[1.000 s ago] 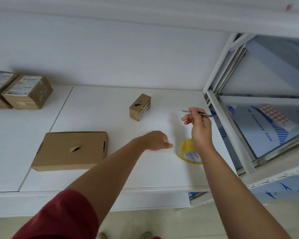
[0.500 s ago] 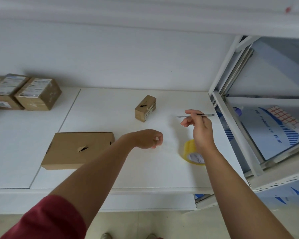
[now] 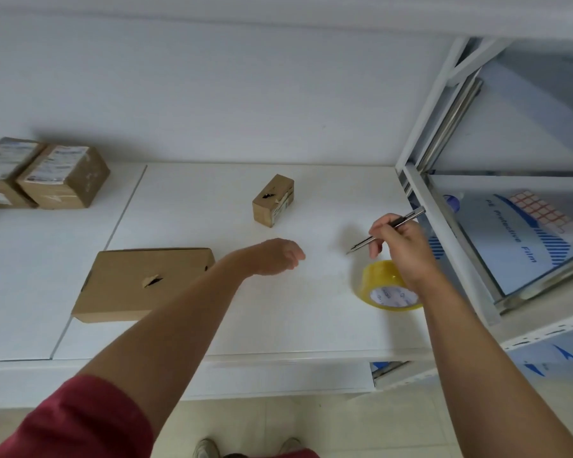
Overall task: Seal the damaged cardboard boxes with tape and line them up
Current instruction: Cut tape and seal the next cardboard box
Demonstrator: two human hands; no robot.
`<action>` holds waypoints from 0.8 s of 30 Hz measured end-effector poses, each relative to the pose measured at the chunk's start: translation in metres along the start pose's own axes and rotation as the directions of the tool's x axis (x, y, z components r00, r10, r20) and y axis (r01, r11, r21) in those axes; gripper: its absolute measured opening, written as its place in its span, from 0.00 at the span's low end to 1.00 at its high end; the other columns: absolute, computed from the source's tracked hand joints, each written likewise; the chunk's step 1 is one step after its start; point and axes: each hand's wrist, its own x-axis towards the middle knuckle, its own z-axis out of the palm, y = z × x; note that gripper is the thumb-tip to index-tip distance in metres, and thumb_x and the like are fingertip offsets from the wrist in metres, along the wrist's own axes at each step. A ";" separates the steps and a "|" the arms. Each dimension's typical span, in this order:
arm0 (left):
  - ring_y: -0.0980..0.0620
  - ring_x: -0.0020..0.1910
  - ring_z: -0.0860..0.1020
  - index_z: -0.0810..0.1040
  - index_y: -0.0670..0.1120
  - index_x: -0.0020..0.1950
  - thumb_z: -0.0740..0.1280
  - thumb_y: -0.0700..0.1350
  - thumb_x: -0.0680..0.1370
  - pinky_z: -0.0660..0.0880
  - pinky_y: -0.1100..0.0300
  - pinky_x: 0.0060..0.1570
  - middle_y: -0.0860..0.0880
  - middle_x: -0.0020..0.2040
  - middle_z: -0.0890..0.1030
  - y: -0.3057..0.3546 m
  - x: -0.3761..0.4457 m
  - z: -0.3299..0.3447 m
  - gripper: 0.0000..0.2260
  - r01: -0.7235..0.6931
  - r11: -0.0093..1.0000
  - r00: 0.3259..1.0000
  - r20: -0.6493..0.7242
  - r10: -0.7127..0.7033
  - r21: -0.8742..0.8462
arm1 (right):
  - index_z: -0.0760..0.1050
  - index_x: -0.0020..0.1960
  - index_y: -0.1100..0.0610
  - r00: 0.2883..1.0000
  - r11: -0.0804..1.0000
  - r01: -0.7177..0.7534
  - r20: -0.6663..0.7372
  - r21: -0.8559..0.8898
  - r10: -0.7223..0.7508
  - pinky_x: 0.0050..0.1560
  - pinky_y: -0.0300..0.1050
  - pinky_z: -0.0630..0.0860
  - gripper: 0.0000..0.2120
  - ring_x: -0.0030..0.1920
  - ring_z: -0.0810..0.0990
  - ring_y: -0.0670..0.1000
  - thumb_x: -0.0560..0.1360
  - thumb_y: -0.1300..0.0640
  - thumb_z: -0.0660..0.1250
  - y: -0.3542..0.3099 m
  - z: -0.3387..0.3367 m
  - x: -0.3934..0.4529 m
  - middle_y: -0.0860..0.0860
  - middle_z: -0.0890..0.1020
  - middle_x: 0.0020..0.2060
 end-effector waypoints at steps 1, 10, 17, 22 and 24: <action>0.54 0.59 0.74 0.77 0.47 0.65 0.62 0.36 0.79 0.69 0.64 0.55 0.51 0.61 0.78 0.002 0.003 0.008 0.17 -0.015 0.998 1.000 -0.012 0.014 -0.059 | 0.76 0.34 0.50 1.000 1.000 0.003 -0.008 0.004 -0.003 0.41 0.27 0.73 0.12 0.30 0.76 0.48 0.74 0.61 0.63 0.000 0.000 0.000 0.54 0.78 0.24; 0.44 0.70 0.59 0.76 0.64 0.65 0.65 0.45 0.77 0.56 0.54 0.65 0.53 0.71 0.66 0.041 0.037 0.065 0.19 -0.071 0.991 0.997 0.001 0.071 0.115 | 0.76 0.34 0.51 1.000 1.000 0.014 -0.009 0.017 -0.013 0.42 0.27 0.73 0.10 0.30 0.76 0.48 0.73 0.60 0.62 0.000 0.002 0.000 0.55 0.77 0.24; 0.51 0.54 0.74 0.80 0.50 0.51 0.68 0.41 0.76 0.71 0.59 0.51 0.51 0.51 0.79 0.053 0.036 0.052 0.06 -0.071 0.997 0.986 0.148 0.075 -0.036 | 0.76 0.34 0.51 1.000 1.000 -0.005 -0.026 0.022 0.006 0.42 0.26 0.72 0.10 0.28 0.76 0.49 0.73 0.61 0.62 0.003 -0.007 -0.001 0.56 0.76 0.24; 0.53 0.55 0.77 0.80 0.45 0.59 0.66 0.46 0.80 0.72 0.59 0.56 0.52 0.55 0.80 0.036 0.023 0.034 0.10 -0.110 0.980 0.979 0.189 0.078 0.167 | 0.76 0.34 0.51 0.999 1.000 -0.021 0.031 -0.019 0.022 0.43 0.32 0.75 0.10 0.29 0.75 0.48 0.72 0.61 0.63 0.002 -0.009 -0.001 0.53 0.76 0.23; 0.51 0.56 0.76 0.80 0.44 0.55 0.64 0.51 0.81 0.72 0.56 0.59 0.51 0.56 0.80 0.034 0.020 0.030 0.11 -0.109 0.960 0.978 0.199 0.058 0.257 | 0.77 0.35 0.52 0.997 0.997 -0.033 0.063 -0.068 0.037 0.45 0.37 0.75 0.10 0.30 0.76 0.48 0.73 0.61 0.64 0.002 -0.009 -0.001 0.53 0.78 0.25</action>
